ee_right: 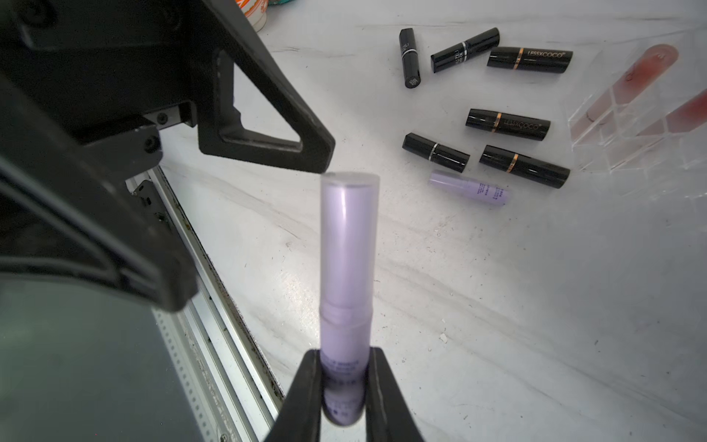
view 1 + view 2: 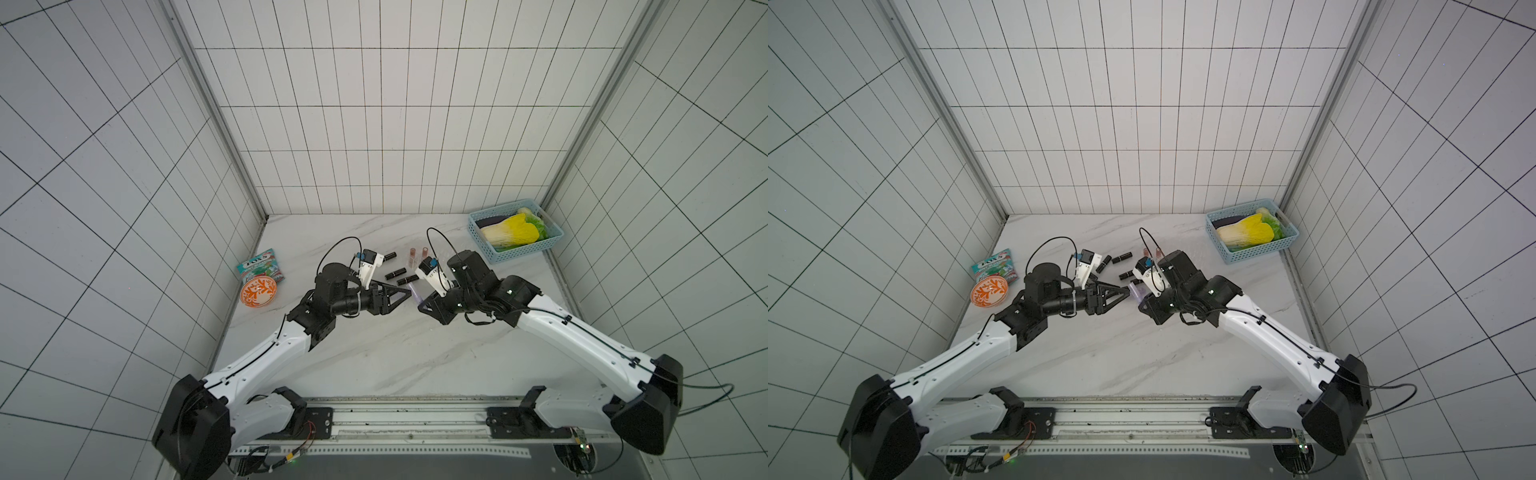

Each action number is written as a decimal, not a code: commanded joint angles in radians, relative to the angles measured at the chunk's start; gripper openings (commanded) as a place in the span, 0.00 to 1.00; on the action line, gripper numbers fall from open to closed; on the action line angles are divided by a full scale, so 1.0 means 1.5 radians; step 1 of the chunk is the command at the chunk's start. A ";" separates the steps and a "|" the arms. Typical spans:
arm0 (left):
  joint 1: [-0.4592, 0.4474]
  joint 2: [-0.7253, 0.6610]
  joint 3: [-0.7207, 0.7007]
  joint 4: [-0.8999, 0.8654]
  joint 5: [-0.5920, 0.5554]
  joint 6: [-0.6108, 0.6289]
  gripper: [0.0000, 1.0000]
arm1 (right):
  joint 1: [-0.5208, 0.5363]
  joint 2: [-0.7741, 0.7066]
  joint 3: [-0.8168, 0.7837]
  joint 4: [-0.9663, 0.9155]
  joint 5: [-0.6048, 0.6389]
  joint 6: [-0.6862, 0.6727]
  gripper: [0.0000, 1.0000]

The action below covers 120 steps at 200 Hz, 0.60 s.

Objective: Arrange the lipsticks in the organizer
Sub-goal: Pick up the lipstick at the center of the board.

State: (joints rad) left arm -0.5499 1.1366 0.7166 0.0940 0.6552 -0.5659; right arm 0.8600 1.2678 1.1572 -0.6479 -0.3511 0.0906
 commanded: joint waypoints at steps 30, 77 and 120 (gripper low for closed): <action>-0.040 0.026 0.031 0.046 -0.023 -0.005 0.66 | 0.012 -0.031 -0.016 0.019 -0.051 0.016 0.18; -0.052 0.039 0.037 0.060 -0.025 -0.009 0.41 | 0.014 -0.033 -0.019 0.019 -0.060 0.016 0.18; -0.052 0.041 0.045 0.073 -0.027 -0.014 0.21 | 0.015 -0.039 -0.019 0.019 -0.057 0.014 0.19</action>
State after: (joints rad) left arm -0.6258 1.1881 0.7483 0.1661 0.6220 -0.5900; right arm 0.8726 1.2358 1.1519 -0.6296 -0.4286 0.1093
